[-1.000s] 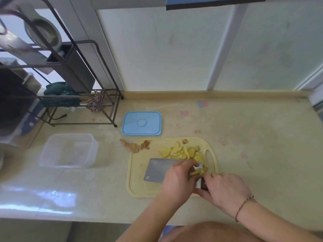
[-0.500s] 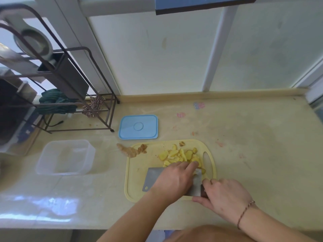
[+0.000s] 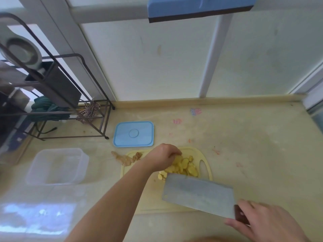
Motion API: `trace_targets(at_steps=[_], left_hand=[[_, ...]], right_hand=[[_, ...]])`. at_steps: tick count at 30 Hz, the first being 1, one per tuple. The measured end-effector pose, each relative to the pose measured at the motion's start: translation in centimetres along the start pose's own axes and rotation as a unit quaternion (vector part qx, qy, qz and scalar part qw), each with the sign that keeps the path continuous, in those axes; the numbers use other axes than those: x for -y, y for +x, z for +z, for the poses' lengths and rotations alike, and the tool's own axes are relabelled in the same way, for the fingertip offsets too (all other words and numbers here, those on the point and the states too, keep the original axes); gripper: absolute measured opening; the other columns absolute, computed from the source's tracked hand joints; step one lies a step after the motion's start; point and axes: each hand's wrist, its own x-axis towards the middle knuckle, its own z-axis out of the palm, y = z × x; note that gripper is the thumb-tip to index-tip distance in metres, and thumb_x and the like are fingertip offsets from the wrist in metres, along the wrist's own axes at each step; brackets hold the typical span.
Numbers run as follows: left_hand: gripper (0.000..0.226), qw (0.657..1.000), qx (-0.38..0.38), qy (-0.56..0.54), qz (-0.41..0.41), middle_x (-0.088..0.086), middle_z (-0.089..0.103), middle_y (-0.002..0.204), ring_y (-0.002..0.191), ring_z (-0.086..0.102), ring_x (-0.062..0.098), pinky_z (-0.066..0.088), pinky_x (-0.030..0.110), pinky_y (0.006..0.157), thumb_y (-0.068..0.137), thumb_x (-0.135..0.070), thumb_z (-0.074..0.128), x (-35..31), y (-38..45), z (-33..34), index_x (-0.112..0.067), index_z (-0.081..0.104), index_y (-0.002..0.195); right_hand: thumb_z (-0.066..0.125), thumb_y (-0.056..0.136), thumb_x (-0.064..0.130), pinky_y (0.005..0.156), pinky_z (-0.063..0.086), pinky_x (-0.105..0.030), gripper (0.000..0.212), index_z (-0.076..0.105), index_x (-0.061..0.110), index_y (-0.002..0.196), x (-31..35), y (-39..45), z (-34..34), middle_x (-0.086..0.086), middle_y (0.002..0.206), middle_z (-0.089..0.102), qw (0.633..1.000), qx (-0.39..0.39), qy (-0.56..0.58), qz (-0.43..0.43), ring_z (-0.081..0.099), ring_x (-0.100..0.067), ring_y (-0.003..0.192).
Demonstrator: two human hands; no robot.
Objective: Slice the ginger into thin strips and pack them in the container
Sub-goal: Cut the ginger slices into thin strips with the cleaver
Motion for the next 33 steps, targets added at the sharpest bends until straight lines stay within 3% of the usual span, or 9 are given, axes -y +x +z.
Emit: trace_targets(at_steps=[5, 9, 15, 18, 22, 25, 28, 30, 33], left_hand=[[0.046, 0.995, 0.036, 0.080, 0.038, 0.001, 0.068, 0.118, 0.107, 0.062, 0.022, 0.050, 0.031, 0.087, 0.081, 0.013, 0.052, 0.3, 3.0, -0.2, -0.015, 0.077, 0.108], [0.057, 0.986, 0.048, 0.155, 0.046, -0.003, 0.064, 0.118, 0.101, 0.062, 0.019, 0.053, 0.034, 0.079, 0.080, 0.014, 0.050, 0.2, 4.5, -0.3, -0.021, 0.070, 0.120], [0.036, 0.972, 0.074, 0.220, 0.041, -0.003, 0.063, 0.108, 0.094, 0.061, 0.021, 0.045, 0.029, 0.069, 0.085, 0.005, 0.056, 0.0, 5.2, -0.4, -0.020, 0.072, 0.105], [0.031, 0.968, 0.081, 0.233, 0.045, -0.001, 0.059, 0.105, 0.090, 0.058, 0.021, 0.042, 0.030, 0.067, 0.087, 0.003, 0.053, 0.1, 4.9, -0.4, -0.018, 0.068, 0.105], [0.016, 0.974, 0.029, 0.218, 0.052, 0.001, 0.057, 0.108, 0.099, 0.053, 0.022, 0.049, 0.036, 0.072, 0.095, -0.010, 0.054, 0.9, 4.2, -0.4, -0.016, 0.064, 0.105], [0.011, 0.993, -0.072, 0.099, -0.008, -0.004, 0.060, 0.099, 0.096, 0.055, 0.019, 0.047, 0.031, 0.074, 0.091, -0.009, 0.059, 1.8, 2.2, -0.9, -0.016, 0.066, 0.097], [0.008, 0.969, -0.196, -0.027, -0.145, -0.010, 0.061, 0.084, 0.083, 0.056, 0.013, 0.042, 0.025, 0.073, 0.090, -0.012, 0.065, 4.3, -1.3, -1.8, -0.019, 0.070, 0.090], [0.009, 0.946, -0.221, -0.056, -0.230, -0.009, 0.062, 0.081, 0.080, 0.058, 0.014, 0.039, 0.023, 0.071, 0.090, -0.012, 0.066, 6.2, -3.8, -2.2, -0.017, 0.073, 0.091], [0.012, 0.942, -0.212, -0.028, -0.259, -0.007, 0.061, 0.086, 0.085, 0.059, 0.017, 0.042, 0.025, 0.076, 0.090, -0.013, 0.069, 8.0, -5.7, -2.0, -0.014, 0.077, 0.099]], right_hand=[[0.019, 0.086, 0.080, 0.028, 0.023, -0.022, 0.076, 0.057, 0.022, 0.056, -1.7, -0.8, -0.3, 0.009, 0.042, 0.052, 0.998, -0.001, 0.015, 0.060, 0.047, -0.007, 0.027], [0.019, 0.086, 0.079, 0.035, 0.013, -0.016, 0.075, 0.056, 0.022, 0.054, -2.1, -1.0, -0.8, 0.013, 0.042, 0.050, 0.995, 0.010, 0.033, 0.096, 0.044, -0.007, 0.026], [0.018, 0.083, 0.082, 0.033, 0.017, -0.011, 0.055, 0.031, 0.033, 0.063, -1.5, -0.7, -2.7, 0.021, 0.040, 0.043, 0.984, 0.045, 0.083, 0.153, 0.042, -0.002, 0.026], [0.017, 0.081, 0.085, 0.033, 0.013, -0.007, 0.051, 0.026, 0.037, 0.062, -1.8, -1.3, -2.3, 0.031, 0.044, 0.023, 0.976, 0.087, 0.084, 0.183, 0.031, 0.007, 0.026], [0.016, 0.079, 0.085, 0.034, 0.005, -0.005, 0.048, 0.017, 0.040, 0.062, -2.0, -1.9, -1.8, 0.033, 0.045, 0.014, 0.969, 0.108, 0.066, 0.212, 0.012, 0.015, 0.032], [0.016, 0.080, 0.084, 0.029, 0.010, -0.006, 0.051, 0.025, 0.039, 0.060, -1.9, -1.7, -2.4, 0.035, 0.047, 0.010, 0.963, 0.100, 0.092, 0.231, 0.026, 0.011, 0.026], [0.016, 0.079, 0.086, 0.025, 0.024, -0.015, 0.065, 0.039, 0.031, 0.053, -2.1, -1.9, -2.2, 0.033, 0.043, 0.014, 0.953, 0.079, 0.122, 0.266, 0.036, 0.003, 0.024], [0.017, 0.077, 0.087, 0.029, 0.032, -0.016, 0.066, 0.042, 0.032, 0.051, -2.3, -2.2, -1.6, 0.031, 0.037, 0.017, 0.945, 0.073, 0.127, 0.293, 0.034, 0.003, 0.025], [0.018, 0.075, 0.089, 0.035, 0.037, -0.018, 0.064, 0.039, 0.032, 0.053, -2.7, -2.6, -0.8, 0.026, 0.035, 0.023, 0.943, 0.074, 0.128, 0.299, 0.034, 0.001, 0.026]])
